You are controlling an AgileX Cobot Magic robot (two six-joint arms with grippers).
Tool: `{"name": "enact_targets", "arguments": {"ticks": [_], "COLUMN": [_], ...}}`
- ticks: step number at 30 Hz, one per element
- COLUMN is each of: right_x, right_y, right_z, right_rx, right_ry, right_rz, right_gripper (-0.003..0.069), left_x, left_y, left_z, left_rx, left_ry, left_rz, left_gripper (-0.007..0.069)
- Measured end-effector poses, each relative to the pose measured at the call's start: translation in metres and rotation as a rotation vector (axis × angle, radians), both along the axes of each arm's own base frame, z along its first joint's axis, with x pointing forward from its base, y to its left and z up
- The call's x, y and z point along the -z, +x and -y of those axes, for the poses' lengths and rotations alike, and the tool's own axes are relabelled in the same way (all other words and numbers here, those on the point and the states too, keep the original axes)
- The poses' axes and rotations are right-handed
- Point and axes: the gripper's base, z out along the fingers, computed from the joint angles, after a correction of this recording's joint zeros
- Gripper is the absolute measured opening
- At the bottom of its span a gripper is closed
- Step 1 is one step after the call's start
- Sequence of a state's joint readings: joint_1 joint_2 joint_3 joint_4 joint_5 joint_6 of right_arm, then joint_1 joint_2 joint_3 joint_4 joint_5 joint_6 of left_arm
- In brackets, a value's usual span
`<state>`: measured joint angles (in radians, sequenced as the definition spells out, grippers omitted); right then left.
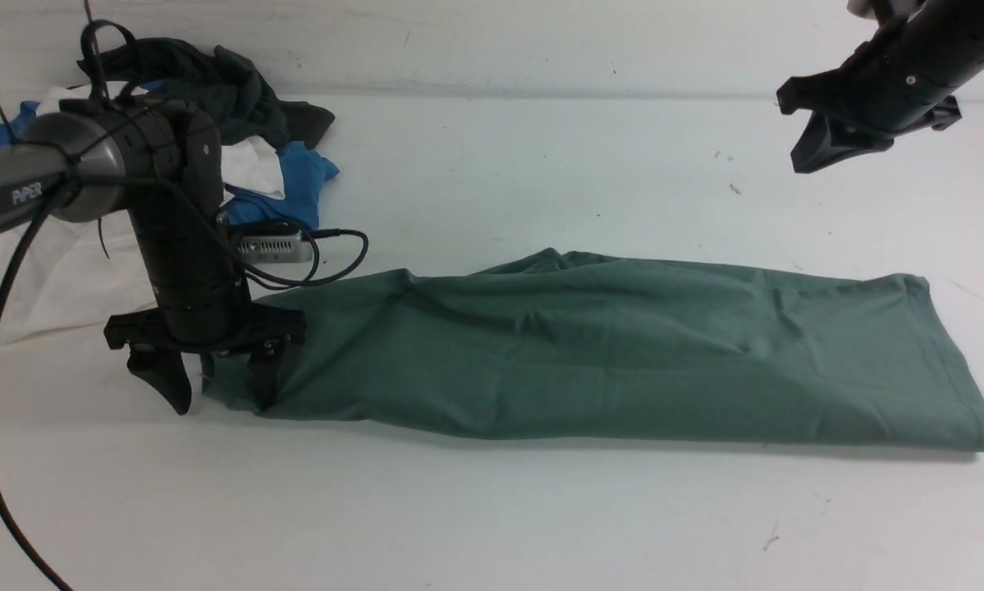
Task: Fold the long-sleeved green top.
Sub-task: Hold the left edge of the fabric with your left arm, then drag the left edge of the fabric to the left with your left arm and fold it to the right edge
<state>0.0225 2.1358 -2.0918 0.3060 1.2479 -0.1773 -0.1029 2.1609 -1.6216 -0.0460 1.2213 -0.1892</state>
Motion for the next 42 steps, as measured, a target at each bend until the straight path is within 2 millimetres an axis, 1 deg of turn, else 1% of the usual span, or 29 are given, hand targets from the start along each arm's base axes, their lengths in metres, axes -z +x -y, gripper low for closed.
{"name": "enact_targets", "arguments": {"ticks": [2,4,6,7,8,10,12,14,15,16,17,19,20,21,22,24,25,27,28,29,30,31,32,33,36,37,40,41,42], "right_x": [-0.004,-0.012,-0.022,-0.026,-0.030,-0.035,-0.040,-0.047,-0.048,-0.047,-0.051,-0.050,-0.050,-0.049,-0.044,-0.042,-0.040,-0.029,-0.028,-0.026,-0.024,-0.020,-0.019,-0.017,-0.014,-0.014,-0.014,-0.014,-0.014], "right_y": [-0.006,-0.016,-0.028,-0.034,-0.042,-0.058,-0.076,-0.099,-0.109,-0.121,-0.134,-0.159,-0.162,-0.181,-0.190,-0.209,-0.213,-0.232,-0.236,-0.240,-0.242,-0.248,-0.248,-0.250,-0.251,-0.251,-0.251,-0.251,-0.251], "right_z": [-0.006,-0.011,-0.016,-0.017,-0.017,-0.014,-0.008,0.000,0.003,0.009,0.013,0.023,0.024,0.030,0.033,0.037,0.037,0.040,0.040,0.039,0.039,0.039,0.039,0.038,0.037,0.037,0.037,0.037,0.037], "right_rx": [-0.010,-0.024,-0.036,-0.040,-0.041,-0.039,-0.033,-0.016,-0.010,0.004,0.014,0.041,0.047,0.067,0.077,0.095,0.099,0.112,0.113,0.112,0.113,0.114,0.115,0.115,0.115,0.115,0.116,0.116,0.116], "right_ry": [-0.017,-0.033,-0.040,-0.042,-0.045,-0.062,-0.086,-0.093,-0.097,-0.099,-0.102,-0.107,-0.108,-0.107,-0.107,-0.106,-0.106,-0.108,-0.107,-0.106,-0.106,-0.102,-0.100,-0.094,-0.078,-0.076,-0.075,-0.075,-0.074], "right_rz": [0.000,0.003,0.008,0.009,0.009,-0.001,-0.011,-0.016,-0.021,-0.038,-0.034,-0.047,-0.049,-0.060,-0.075,-0.084,-0.087,-0.120,-0.122,-0.129,-0.134,-0.146,-0.147,-0.155,-0.164,-0.164,-0.164,-0.164,-0.162], "right_gripper": [-0.0014,-0.0014,-0.0014,-0.0014,-0.0014,-0.0014,-0.0014,-0.0014,-0.0014,-0.0014,-0.0014,-0.0014,-0.0014,-0.0014,-0.0014,-0.0014,-0.0014,-0.0014,-0.0014,-0.0014,-0.0014,-0.0014,-0.0014,-0.0014,-0.0014,-0.0014,-0.0014,-0.0014,-0.0014], "left_x": [0.002,0.003,0.005,0.005,0.005,0.004,0.000,-0.010,-0.018,-0.035,-0.049,-0.092,-0.092,-0.125,-0.134,-0.165,-0.167,-0.191,-0.195,-0.199,-0.200,-0.204,-0.204,-0.204,-0.198,-0.192,-0.170,-0.171,-0.154], "left_y": [0.001,0.002,0.003,0.003,0.004,0.004,0.003,0.002,0.000,-0.002,-0.005,-0.016,-0.016,-0.028,-0.033,-0.045,-0.046,-0.052,-0.053,-0.053,-0.053,-0.052,-0.052,-0.052,-0.046,-0.046,-0.041,-0.042,-0.041], "left_z": [0.001,0.003,0.004,0.003,0.003,0.000,-0.009,-0.029,-0.036,-0.051,-0.057,-0.073,-0.074,-0.077,-0.076,-0.066,-0.064,-0.034,-0.024,-0.008,-0.001,0.031,0.035,0.065,0.120,0.143,0.193,0.196,0.221], "left_rx": [-0.006,-0.017,-0.034,-0.042,-0.051,-0.068,-0.070,-0.067,-0.067,-0.072,-0.076,-0.093,-0.094,-0.093,-0.091,-0.077,-0.073,-0.006,0.015,0.051,0.064,0.136,0.143,0.211,0.326,0.372,0.456,0.462,0.500], "left_ry": [-0.013,-0.033,-0.059,-0.070,-0.081,-0.097,-0.080,-0.018,0.000,0.037,0.043,0.062,0.063,0.056,0.045,-0.006,-0.012,-0.118,-0.149,-0.190,-0.206,-0.269,-0.280,-0.329,-0.399,-0.418,-0.454,-0.457,-0.466], "left_rz": [-0.007,-0.013,-0.018,-0.020,-0.020,-0.019,-0.008,0.026,0.050,0.093,0.130,0.236,0.236,0.317,0.339,0.412,0.417,0.486,0.494,0.505,0.507,0.511,0.511,0.504,0.485,0.476,0.450,0.454,0.431], "left_gripper": [0.0535,0.0458,0.0352,0.0283,0.0209,0.0092,0.0046,0.0040,0.0040,0.0040,0.0040,0.0040,0.0040,0.0040,0.0040,0.0040,0.0040,0.0040,0.0040,0.0040,0.0040,0.0040,0.0040,0.0040,0.0040,0.0040,0.0040,0.0040,0.0040]}}
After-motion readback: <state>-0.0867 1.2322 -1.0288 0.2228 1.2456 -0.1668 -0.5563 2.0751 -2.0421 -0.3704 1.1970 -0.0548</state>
